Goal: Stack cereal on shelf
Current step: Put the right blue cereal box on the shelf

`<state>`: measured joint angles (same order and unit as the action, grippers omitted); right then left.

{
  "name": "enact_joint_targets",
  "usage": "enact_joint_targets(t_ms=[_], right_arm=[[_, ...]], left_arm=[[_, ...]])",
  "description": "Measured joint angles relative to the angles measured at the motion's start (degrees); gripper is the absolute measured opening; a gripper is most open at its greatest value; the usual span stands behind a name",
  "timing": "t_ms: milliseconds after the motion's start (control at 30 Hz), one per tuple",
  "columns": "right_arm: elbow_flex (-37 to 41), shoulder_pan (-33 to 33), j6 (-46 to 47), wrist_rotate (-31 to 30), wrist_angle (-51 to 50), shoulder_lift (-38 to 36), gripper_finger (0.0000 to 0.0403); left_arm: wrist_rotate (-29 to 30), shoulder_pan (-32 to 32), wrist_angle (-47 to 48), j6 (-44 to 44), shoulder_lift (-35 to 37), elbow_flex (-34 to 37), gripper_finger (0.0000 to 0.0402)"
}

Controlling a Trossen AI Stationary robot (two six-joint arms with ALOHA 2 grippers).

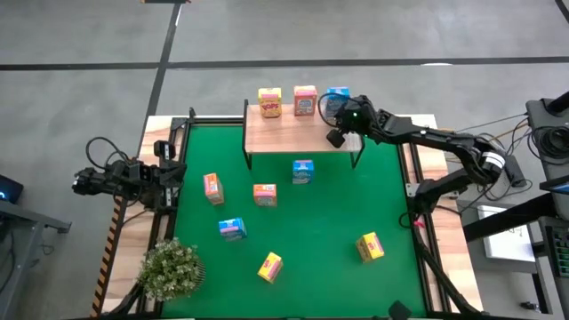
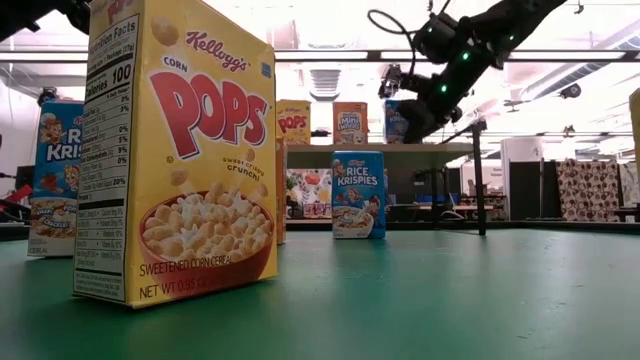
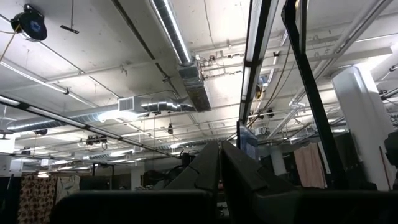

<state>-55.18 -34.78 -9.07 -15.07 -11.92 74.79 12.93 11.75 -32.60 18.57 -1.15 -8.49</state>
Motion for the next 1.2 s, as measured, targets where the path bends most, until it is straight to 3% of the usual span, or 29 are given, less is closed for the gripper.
enact_joint_targets(t_ms=[1200], right_arm=[[-0.7,0.76,0.55,-0.78,2.22,0.49,0.0009]], left_arm=[[0.02,0.0,0.1,0.0,0.02,-0.13,0.0]])
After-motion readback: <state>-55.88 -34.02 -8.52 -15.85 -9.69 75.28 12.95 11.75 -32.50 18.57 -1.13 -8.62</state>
